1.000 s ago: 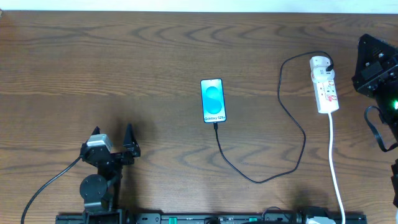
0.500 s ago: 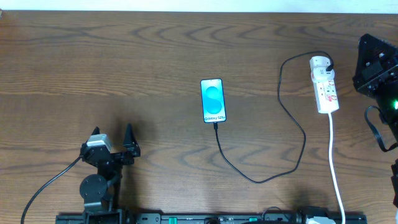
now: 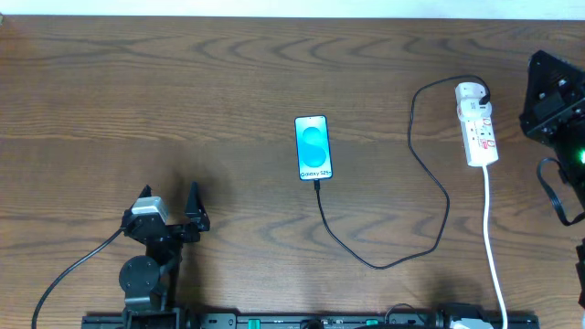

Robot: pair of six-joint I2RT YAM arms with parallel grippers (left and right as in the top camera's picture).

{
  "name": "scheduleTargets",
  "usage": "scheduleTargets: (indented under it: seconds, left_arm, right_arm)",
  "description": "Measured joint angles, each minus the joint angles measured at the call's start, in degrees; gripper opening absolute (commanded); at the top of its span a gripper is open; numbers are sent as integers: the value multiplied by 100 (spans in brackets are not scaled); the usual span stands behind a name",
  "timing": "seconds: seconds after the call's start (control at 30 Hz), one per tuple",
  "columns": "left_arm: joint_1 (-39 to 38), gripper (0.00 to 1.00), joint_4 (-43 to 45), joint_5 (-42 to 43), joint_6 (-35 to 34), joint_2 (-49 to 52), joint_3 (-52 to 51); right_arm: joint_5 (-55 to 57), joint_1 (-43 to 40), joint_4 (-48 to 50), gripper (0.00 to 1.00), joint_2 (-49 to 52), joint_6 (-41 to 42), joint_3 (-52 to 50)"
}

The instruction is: Plug charger to phone and switch on socket

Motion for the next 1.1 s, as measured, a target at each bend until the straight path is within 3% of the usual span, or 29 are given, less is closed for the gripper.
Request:
scheduleTargets:
  seconds: [0.23, 0.53, 0.73, 0.77, 0.83, 0.87, 0.9, 1.0, 1.1]
  left_arm:
    - [0, 91, 0, 0, -2, 0, 0]
    - [0, 91, 0, 0, -2, 0, 0]
    - [0, 91, 0, 0, -2, 0, 0]
    - [0, 91, 0, 0, -2, 0, 0]
    - [0, 91, 0, 0, 0, 0, 0]
    - [0, 91, 0, 0, 0, 0, 0]
    - [0, 91, 0, 0, 0, 0, 0]
    - [0, 91, -2, 0, 0, 0, 0]
    - [0, 91, 0, 0, -2, 0, 0]
  right_arm:
    - [0, 0, 4, 17, -136, -2, 0]
    - [4, 0, 136, 44, -448, -48, -2]
    - [94, 0, 205, 51, -944, -57, 0]
    - [138, 0, 212, 53, -1023, -63, 0]
    - [256, 0, 225, 70, -1202, -59, 0]
    - [302, 0, 247, 80, -1261, -79, 0]
    - [361, 0, 334, 99, -1320, -37, 0]
    - [411, 0, 387, 99, -1360, -66, 0]
    - [435, 0, -168, 99, -1360, -66, 4]
